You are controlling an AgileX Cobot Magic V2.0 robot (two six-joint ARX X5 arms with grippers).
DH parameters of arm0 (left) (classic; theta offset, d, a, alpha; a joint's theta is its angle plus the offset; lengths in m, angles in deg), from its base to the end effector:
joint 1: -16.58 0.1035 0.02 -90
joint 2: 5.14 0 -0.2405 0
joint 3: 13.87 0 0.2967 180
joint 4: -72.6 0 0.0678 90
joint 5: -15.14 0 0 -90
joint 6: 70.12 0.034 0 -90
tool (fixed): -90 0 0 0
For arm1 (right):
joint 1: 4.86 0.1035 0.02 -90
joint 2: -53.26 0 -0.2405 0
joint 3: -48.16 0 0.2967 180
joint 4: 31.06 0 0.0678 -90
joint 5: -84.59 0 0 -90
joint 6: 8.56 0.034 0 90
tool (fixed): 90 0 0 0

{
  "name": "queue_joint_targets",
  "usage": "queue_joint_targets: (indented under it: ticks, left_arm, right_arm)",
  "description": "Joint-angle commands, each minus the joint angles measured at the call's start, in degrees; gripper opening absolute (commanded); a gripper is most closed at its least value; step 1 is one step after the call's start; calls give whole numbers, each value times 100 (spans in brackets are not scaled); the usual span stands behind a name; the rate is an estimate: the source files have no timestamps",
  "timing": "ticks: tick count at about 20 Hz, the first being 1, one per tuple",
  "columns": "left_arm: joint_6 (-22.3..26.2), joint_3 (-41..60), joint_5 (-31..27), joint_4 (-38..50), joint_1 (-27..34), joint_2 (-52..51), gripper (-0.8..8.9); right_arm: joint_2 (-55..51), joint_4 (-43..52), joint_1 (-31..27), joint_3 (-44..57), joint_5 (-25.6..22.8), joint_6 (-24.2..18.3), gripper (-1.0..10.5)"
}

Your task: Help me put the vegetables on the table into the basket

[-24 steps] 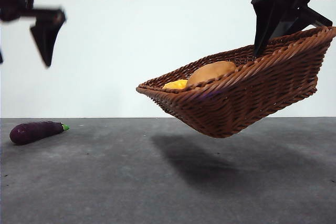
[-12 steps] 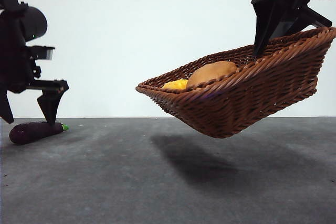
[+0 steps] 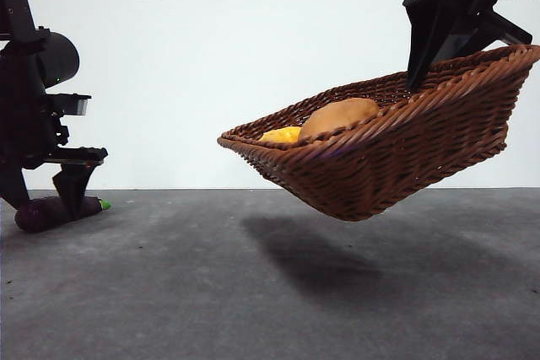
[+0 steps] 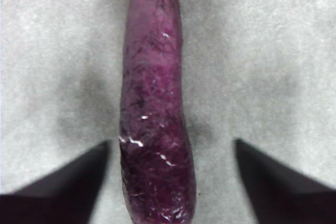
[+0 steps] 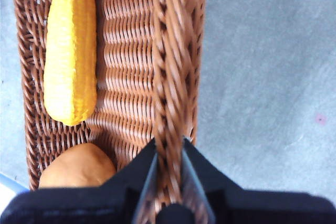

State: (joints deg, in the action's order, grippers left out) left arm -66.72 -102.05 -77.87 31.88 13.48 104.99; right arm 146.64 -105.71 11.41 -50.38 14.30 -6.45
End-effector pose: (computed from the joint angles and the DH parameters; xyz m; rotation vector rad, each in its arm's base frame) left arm 0.4242 -0.0212 0.1280 0.1116 1.0922 -0.0338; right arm 0.3468 0.1132 0.2768 0.0680 1.2404 0.5254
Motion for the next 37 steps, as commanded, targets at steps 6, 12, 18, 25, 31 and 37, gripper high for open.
queue_joint_targets:
  ticks: [6,12,18,25,31,37]
  left_arm:
    - [-39,-57,439,-142,44,-11,-13]
    - [-597,-216,1945,-767,4,-861,-12]
    - [-612,-216,3003,-1709,-772,-1867,-12]
    - [-1073,-216,2527,-1751,-2402,-2564,-12]
    - [-1746,-212,1569,-1637,-3451,-2417,0]
    - [-2540,-212,1685,-1095,-3528,-2208,1]
  right_arm:
    - [33,66,15,48,81,28,-17]
    - [35,160,15,48,79,103,-17]
    - [46,214,15,48,76,295,-17]
    - [52,219,17,48,-66,431,-17]
    - [52,168,26,48,9,439,-17]
    - [52,181,227,48,409,435,-17]
